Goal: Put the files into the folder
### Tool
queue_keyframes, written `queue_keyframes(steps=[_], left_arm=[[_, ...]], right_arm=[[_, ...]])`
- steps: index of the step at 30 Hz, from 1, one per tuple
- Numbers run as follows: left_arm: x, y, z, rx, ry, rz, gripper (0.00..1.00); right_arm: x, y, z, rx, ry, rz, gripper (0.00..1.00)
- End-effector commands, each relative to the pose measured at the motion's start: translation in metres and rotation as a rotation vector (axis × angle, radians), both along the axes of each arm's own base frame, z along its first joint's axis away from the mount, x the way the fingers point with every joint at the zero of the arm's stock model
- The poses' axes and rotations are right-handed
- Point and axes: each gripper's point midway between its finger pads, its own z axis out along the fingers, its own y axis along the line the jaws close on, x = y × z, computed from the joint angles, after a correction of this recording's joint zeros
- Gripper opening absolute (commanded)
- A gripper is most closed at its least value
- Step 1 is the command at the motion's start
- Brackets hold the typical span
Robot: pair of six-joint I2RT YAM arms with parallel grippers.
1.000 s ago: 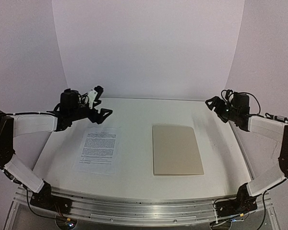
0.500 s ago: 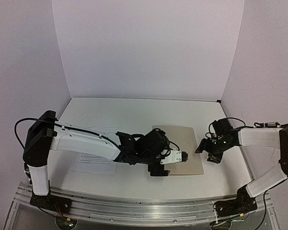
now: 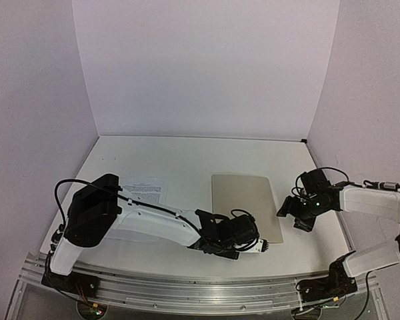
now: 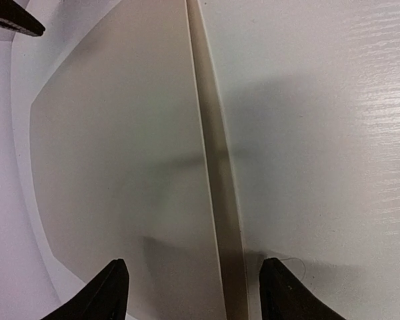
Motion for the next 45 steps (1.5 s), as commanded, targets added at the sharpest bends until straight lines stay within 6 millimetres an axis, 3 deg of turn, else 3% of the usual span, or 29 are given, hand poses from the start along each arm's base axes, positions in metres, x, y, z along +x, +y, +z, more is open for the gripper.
queue_keyframes(steps=[1, 7, 17, 20, 23, 24, 29, 33, 41, 45], left_arm=[[0.009, -0.01, 0.014, -0.024, -0.101, 0.007, 0.66], [0.012, -0.001, 0.003, 0.0, -0.133, 0.005, 0.6], [0.016, -0.001, 0.008, -0.013, -0.217, -0.039, 0.37], [0.017, 0.001, 0.006, -0.008, -0.232, -0.054, 0.24], [0.017, 0.002, 0.006, -0.02, -0.247, -0.064, 0.02], [0.017, 0.001, 0.008, -0.037, -0.255, -0.064, 0.0], [0.021, -0.013, 0.041, -0.159, -0.189, 0.005, 0.0], [0.026, -0.022, 0.067, -0.237, -0.195, 0.022, 0.0], [0.027, -0.022, 0.073, -0.254, -0.163, 0.037, 0.0], [0.026, -0.023, 0.073, -0.253, -0.161, 0.029, 0.0]], right_arm=[[-0.007, -0.005, -0.001, -0.013, -0.001, -0.019, 0.82], [-0.013, -0.006, -0.002, 0.0, -0.004, -0.034, 0.82], [-0.029, 0.003, -0.005, 0.073, 0.02, 0.004, 0.85], [-0.042, 0.011, -0.008, 0.132, 0.045, 0.022, 0.87], [-0.05, 0.02, -0.001, 0.211, 0.046, 0.024, 0.91], [-0.052, 0.022, 0.002, 0.237, 0.04, 0.021, 0.93], [-0.057, 0.039, 0.017, 0.388, 0.025, 0.005, 0.98], [-0.058, 0.041, 0.015, 0.42, 0.045, -0.027, 0.98], [-0.042, 0.051, 0.021, 0.557, -0.008, -0.117, 0.98], [-0.027, 0.048, 0.016, 0.583, -0.053, -0.195, 0.89]])
